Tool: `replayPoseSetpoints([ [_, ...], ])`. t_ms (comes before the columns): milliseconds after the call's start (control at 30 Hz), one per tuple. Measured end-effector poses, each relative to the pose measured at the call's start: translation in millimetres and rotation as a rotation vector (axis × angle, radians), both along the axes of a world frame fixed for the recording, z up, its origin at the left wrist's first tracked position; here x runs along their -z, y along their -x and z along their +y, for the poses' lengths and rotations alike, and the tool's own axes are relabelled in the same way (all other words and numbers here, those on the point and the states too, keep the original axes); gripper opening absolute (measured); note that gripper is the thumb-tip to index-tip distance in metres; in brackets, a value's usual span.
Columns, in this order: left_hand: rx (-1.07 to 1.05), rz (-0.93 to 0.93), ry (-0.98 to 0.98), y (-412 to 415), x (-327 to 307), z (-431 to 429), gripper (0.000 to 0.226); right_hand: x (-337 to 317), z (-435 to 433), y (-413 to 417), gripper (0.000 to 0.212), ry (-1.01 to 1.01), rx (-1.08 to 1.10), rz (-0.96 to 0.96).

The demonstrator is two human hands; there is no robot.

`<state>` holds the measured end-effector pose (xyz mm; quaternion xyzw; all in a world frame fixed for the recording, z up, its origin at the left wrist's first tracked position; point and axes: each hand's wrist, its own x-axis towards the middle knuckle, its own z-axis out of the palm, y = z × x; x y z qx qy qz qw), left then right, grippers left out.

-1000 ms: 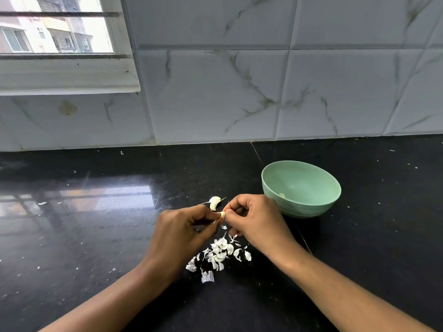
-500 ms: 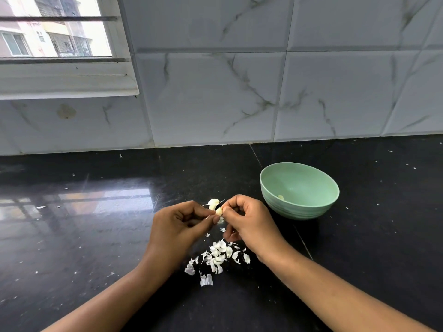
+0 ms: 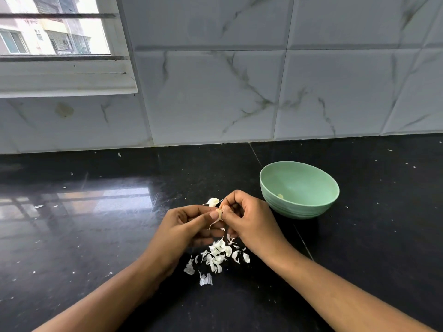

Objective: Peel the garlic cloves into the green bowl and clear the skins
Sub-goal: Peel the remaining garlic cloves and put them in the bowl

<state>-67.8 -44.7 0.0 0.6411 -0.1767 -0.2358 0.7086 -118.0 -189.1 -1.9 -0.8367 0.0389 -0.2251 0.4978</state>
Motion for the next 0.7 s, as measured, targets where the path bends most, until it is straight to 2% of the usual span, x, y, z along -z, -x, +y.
replayPoseSetpoints([
  [67, 0.01, 0.024, -0.003, -1.3, -1.3, 0.4, 0.031, 0.4, -3.5, 0.0, 0.01, 0.124, 0.022, -0.046],
  [133, -0.003, 0.03, -0.003, -3.9, -2.0, 1.3, 0.032, -1.0, -5.0, 0.9, 0.011, 0.208, 0.022, -0.084],
  [267, -0.013, -0.035, 0.025, -6.1, -1.4, 2.9, 0.028, -3.5, -4.3, 2.6, 0.01, 0.192, -0.028, -0.078],
  [500, -0.028, -0.142, 0.093, -5.7, 0.6, 1.7, 0.024, -11.3, 4.6, 4.0, 0.018, -0.504, -0.181, 0.139],
  [700, -0.109, -0.08, 0.202, -5.2, -3.0, 1.1, 0.018, -13.5, 2.3, 3.5, 0.019, -0.699, -0.154, 0.208],
])
